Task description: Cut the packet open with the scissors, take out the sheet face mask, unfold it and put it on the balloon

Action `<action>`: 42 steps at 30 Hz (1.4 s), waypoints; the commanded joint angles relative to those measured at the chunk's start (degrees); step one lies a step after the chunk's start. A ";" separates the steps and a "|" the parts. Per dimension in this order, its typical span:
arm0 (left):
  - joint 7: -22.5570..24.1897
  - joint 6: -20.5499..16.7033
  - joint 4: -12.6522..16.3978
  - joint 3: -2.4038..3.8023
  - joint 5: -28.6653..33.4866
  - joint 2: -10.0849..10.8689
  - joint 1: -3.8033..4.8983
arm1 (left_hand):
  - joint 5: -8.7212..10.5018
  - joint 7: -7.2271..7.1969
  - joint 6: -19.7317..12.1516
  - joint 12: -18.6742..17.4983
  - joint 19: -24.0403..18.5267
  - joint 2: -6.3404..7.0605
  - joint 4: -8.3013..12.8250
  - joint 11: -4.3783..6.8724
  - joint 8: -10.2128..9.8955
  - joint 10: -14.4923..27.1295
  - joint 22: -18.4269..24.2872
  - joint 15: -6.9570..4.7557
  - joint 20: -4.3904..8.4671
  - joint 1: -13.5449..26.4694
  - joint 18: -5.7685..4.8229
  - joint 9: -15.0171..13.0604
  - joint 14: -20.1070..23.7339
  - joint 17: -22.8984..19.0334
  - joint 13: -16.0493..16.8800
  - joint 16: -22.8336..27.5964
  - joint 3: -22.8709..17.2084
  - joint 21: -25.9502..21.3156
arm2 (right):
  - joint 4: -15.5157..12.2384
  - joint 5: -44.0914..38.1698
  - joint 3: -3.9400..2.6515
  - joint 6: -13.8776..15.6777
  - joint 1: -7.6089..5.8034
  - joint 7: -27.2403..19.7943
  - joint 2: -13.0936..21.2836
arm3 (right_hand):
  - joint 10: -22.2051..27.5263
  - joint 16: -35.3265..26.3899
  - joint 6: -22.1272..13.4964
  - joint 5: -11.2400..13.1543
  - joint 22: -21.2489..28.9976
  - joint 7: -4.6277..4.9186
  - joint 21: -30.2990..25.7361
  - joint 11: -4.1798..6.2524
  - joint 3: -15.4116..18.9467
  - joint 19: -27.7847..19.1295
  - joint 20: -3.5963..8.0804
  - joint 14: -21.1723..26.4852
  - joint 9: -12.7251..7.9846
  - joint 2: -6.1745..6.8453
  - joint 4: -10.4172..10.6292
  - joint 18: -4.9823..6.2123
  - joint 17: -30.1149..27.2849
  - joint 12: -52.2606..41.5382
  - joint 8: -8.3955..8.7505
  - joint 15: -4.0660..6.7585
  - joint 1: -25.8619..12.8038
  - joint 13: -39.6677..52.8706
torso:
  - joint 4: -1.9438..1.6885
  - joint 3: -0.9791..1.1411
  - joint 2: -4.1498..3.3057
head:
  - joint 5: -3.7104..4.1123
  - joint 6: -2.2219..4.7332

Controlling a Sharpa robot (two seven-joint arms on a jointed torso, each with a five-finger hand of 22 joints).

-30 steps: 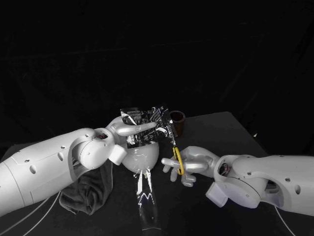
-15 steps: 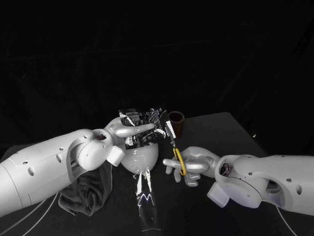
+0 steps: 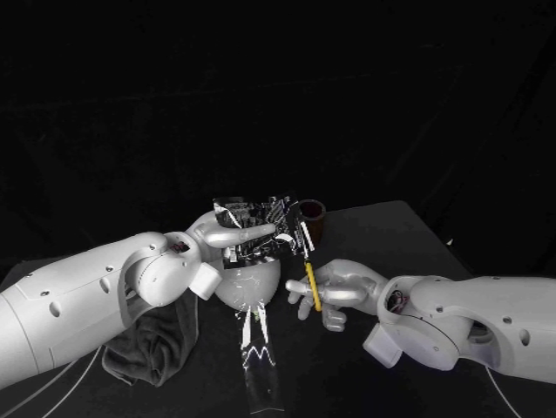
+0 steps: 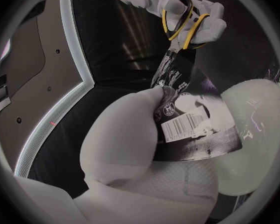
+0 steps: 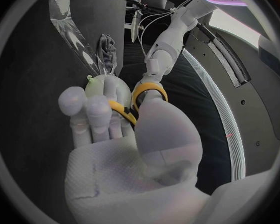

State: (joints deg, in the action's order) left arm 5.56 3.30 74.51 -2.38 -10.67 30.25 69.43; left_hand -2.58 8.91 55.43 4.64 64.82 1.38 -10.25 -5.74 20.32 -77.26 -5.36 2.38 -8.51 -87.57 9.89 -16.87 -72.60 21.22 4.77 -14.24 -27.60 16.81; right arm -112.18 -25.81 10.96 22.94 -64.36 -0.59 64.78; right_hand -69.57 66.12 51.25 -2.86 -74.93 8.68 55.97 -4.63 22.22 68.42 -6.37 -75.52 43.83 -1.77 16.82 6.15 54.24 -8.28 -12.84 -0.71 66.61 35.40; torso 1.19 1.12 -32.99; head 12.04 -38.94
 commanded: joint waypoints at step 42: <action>0.48 5.36 -0.68 0.02 -7.96 0.46 0.00 | -0.19 -0.42 -0.08 0.29 0.51 -0.71 1.77 1.32 1.36 -1.89 0.03 -0.48 0.21 0.40 0.58 -5.25 0.05 0.93 0.28 -0.76 -0.99 0.43 | -0.09 -0.27 -0.10 0.00 -0.36 0.11 1.05 | -11.03 6.28 7.89 0.10 -7.31 -4.23 7.81 4.21 0.72 5.21 2.49 -4.57 4.28 -2.29 -0.27 -0.32 5.80 -7.27 -4.36 3.51 1.27 1.98 | -0.05 -0.03 0.00 | -0.21 -0.49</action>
State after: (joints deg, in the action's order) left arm 5.78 6.49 73.42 -2.31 -17.67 30.87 69.47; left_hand -2.39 8.39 54.93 4.60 65.02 1.15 -9.38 -5.72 21.28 -77.64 -5.36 2.28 -8.30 -87.21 9.73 -16.87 -72.48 22.10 4.97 -14.68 -28.16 17.02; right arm -112.30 -25.61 11.02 22.24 -64.60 0.39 65.94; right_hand -79.66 72.24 58.83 -2.86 -74.95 4.44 63.58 -1.14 22.76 73.28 -4.00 -79.85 48.10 -3.65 16.54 6.94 60.05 -15.40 -17.06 2.77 67.87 37.36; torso 1.16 1.06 -32.98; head 11.73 -39.53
